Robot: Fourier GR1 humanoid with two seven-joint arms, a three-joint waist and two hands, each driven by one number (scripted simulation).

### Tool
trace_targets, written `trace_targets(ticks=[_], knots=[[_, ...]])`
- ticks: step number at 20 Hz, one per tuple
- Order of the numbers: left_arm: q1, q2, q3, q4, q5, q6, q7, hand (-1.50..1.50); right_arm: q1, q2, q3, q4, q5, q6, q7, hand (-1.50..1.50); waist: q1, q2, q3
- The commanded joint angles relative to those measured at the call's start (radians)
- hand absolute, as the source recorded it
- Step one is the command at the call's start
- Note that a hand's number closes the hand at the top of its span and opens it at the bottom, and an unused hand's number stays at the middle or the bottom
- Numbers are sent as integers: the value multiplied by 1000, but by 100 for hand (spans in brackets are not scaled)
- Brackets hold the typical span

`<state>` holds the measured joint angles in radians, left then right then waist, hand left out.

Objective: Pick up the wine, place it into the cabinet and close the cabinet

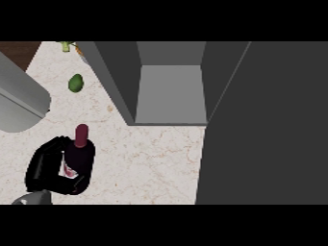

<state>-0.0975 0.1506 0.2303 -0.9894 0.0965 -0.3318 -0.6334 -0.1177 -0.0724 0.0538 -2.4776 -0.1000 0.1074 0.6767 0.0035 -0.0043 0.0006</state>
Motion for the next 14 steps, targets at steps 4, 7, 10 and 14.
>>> trace_targets(ticks=[4, 7, 10, 14], knots=[[93, -22, -5, -253, -5, 88, -32, 150, 66, 40, 61, -76, -5, -7, -20, -150, 2, 0, 0], [68, -61, -22, -306, 51, 62, 43, 150, 33, 9, -10, -63, -85, 7, 1, -150, -2, 2, 0], [176, -111, -89, -510, 71, 54, 131, 150, -19, -6, -41, -46, -104, -2, 38, -150, 5, 1, 0], [152, -108, -121, -660, 123, 72, 334, 150, 66, 40, 51, -108, -29, 4, 16, -150, -2, 0, 0]])
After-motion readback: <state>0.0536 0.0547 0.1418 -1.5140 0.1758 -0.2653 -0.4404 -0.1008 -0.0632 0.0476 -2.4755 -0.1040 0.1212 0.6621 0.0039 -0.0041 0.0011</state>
